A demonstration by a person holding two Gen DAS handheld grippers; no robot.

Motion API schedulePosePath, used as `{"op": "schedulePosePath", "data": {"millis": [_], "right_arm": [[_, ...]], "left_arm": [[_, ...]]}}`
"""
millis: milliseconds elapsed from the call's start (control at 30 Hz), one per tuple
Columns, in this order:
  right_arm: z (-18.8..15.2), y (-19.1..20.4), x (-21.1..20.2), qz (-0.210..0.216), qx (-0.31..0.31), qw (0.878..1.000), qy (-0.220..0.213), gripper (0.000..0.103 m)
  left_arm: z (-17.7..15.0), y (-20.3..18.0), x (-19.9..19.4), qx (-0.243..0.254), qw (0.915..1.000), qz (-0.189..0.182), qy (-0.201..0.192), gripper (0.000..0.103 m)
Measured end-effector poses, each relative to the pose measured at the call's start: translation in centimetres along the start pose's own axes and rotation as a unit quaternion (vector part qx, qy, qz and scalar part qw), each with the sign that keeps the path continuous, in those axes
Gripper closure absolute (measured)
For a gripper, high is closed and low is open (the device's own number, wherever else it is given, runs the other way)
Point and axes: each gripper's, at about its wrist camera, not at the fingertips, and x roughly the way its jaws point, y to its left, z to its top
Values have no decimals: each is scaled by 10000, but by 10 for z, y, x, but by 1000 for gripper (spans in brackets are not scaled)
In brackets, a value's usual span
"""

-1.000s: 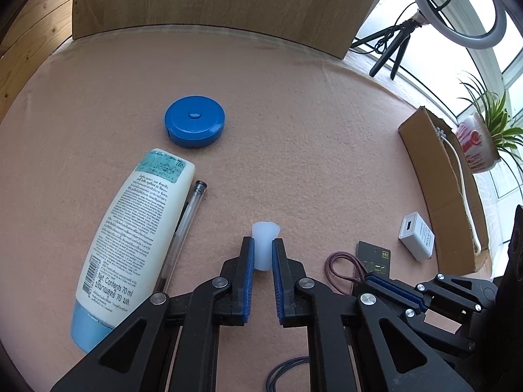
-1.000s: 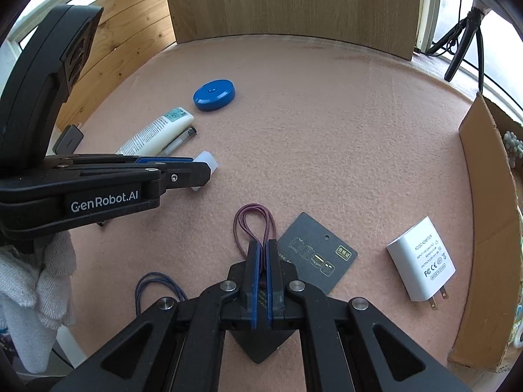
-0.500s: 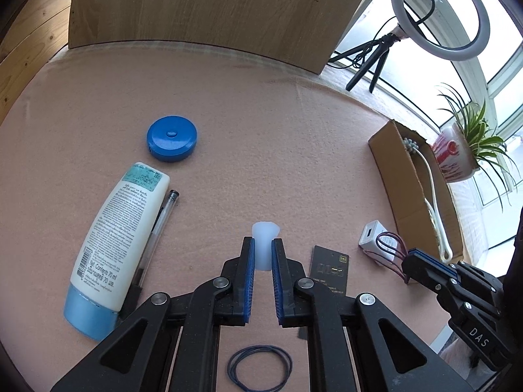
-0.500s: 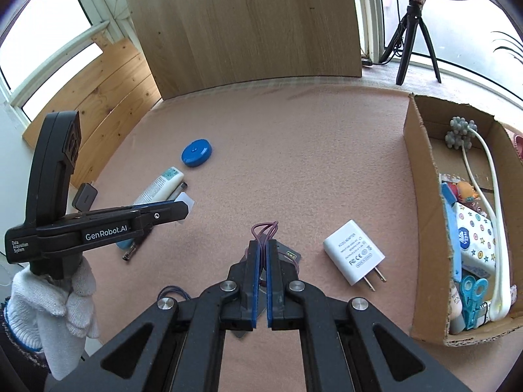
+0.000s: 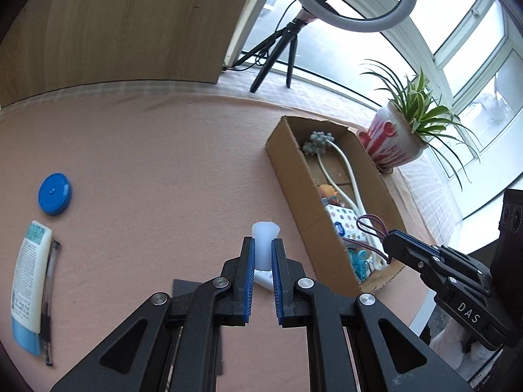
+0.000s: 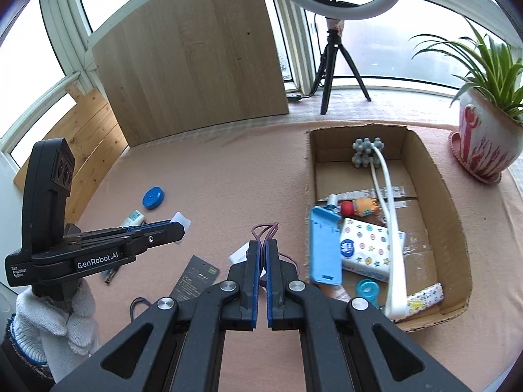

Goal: Organize objects
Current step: 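Carry the white cap and purple cable over the box and open both tools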

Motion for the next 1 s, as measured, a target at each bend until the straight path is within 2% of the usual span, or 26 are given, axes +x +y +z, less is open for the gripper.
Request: {"op": "schedulePosePath", "data": {"millis": [200,400,800,967,1000], "right_arm": [[4,-45,-16,-284,305,9991,-114,100],[2,-79,-24,-466,513,9975,-155,100],[-4,-112,-22,-493,760,9958,-92,100],[-6,-117,-20,-490,839,9953,-55,99],[-6,-117,-20,-485,851,9952,-58,97]], "left_arm": [[10,-57,25,348,9990,-276,68,92],[17,-96,51,567,9975,-388,173,92],[20,-119,86,685,9965,-326,344,92],[20,-120,83,727,9963,-316,332,85],[20,-121,81,734,9963,-310,337,81]]}}
